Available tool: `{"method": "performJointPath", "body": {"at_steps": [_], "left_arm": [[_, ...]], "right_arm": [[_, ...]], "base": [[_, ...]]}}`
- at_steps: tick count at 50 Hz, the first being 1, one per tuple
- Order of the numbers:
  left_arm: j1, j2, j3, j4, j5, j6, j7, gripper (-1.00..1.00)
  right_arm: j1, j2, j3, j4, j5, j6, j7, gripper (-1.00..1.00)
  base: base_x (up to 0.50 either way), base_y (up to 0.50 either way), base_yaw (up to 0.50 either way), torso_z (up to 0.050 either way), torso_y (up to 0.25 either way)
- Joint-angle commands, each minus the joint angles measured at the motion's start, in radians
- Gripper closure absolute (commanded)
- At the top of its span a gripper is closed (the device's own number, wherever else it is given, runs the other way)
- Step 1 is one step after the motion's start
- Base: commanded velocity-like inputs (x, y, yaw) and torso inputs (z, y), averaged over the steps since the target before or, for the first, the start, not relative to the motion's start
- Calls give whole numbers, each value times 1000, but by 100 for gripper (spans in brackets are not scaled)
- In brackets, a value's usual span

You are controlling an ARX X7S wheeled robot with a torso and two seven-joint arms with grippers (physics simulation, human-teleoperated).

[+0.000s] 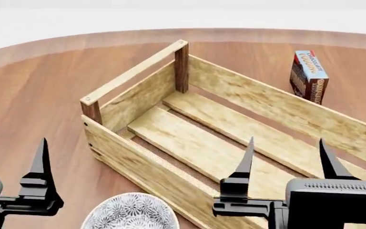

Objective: Pick up the salad dressing and put it in the tray.

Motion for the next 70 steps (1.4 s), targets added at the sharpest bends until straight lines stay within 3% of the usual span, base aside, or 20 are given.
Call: {"method": "performJointPath", "body": {"at_steps": [1,12,70], "left_arm": [[-6,-6,-5,12,-11,-6,-6,-100],[-3,-8,-3,4,-11,10,-12,-100],[9,-27,-4,-12,-43,53,-31,-100]], "right_arm": [[11,0,23,-15,17,5,11,-100],[-21,0,28,-1,35,-74,-16,-100],[-37,26,12,-3,72,-119,-14,-100]], "base": [[500,0,0,0,0],[72,0,39,0,0],[0,0,500,0,0]]}}
